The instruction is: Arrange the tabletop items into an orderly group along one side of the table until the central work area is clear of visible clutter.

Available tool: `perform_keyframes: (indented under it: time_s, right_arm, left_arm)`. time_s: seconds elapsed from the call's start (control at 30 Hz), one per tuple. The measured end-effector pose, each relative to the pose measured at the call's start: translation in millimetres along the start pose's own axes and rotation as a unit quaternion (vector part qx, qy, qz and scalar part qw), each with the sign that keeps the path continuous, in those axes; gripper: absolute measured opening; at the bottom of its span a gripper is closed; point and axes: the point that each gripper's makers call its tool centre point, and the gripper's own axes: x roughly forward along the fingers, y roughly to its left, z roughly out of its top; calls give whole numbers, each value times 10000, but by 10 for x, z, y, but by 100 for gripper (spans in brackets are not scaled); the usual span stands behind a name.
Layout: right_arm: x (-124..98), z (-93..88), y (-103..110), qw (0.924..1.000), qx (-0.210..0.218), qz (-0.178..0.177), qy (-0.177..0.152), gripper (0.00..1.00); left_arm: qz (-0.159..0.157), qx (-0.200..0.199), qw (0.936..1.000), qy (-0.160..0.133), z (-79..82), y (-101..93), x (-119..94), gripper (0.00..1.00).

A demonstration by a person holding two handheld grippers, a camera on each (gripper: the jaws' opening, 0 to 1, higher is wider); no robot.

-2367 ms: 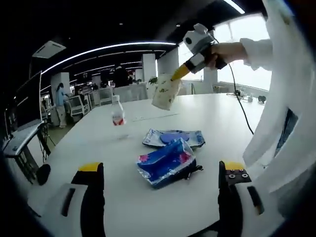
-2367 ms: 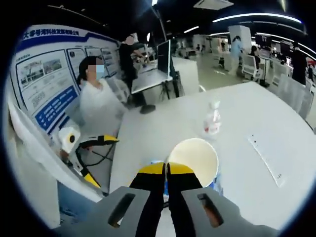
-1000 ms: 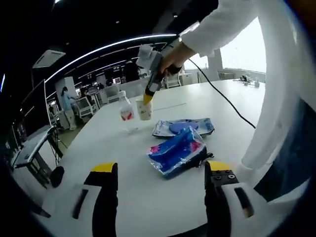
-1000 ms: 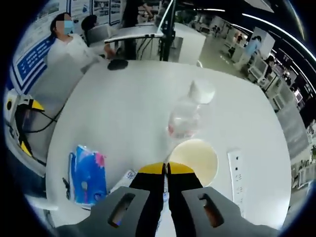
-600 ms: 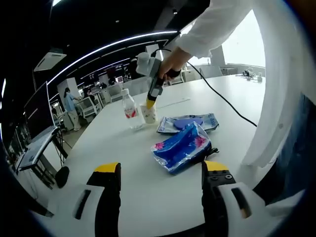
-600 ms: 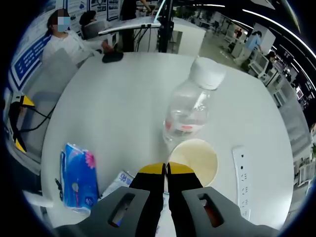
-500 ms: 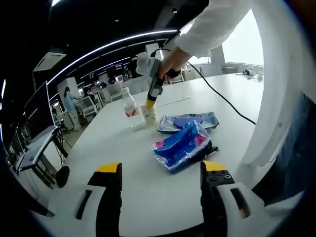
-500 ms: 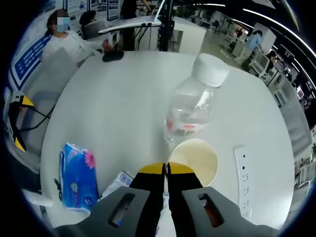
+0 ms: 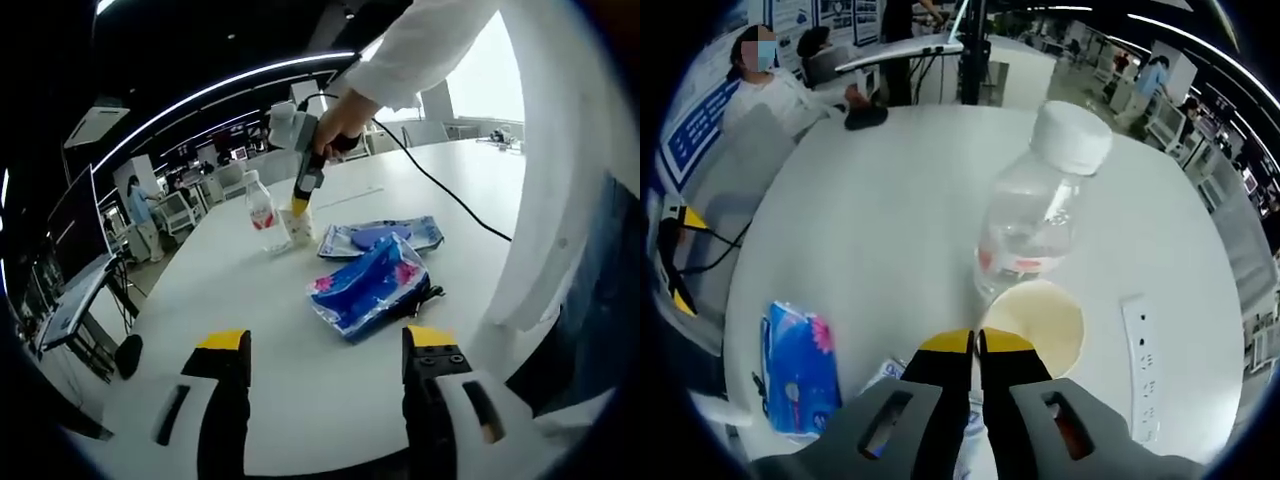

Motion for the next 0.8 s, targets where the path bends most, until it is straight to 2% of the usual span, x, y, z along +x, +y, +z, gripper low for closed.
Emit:
perform_keyframes:
  time_s: [0.13, 0.23, 0.33, 0.47, 0.63, 0.73, 0.8]
  right_arm:
    - [-33, 6, -12, 10000, 0, -82, -36, 16]
    - [-108, 40, 6, 9998, -3, -131, -119, 18]
    - [-187, 118, 64, 9980, 332, -155, -508, 22]
    - [-377, 85, 205, 9930, 632, -208, -976, 28]
    - [-824, -16, 467, 9781, 1263, -343, -1620, 33]
    - [-1179, -156, 666, 9620, 1746, -472, -2044, 37]
    - [-1372, -239, 817, 9529, 2021, -576, -2188, 39]
  left_arm:
    - [-3, 1, 10000, 32, -12, 0, -1, 61]
    - [11, 34, 10000, 60, -24, 6, 0, 61]
    - [-4, 26, 10000, 83, -34, 2, 3, 61]
    - [-30, 10, 9999, 116, -45, -6, 10, 62]
    - [-17, -84, 9999, 104, -45, 10, 17, 63]
    - [-33, -221, 9997, 85, -43, 22, 22, 64]
    - [-52, -300, 9995, 98, -53, 19, 29, 65]
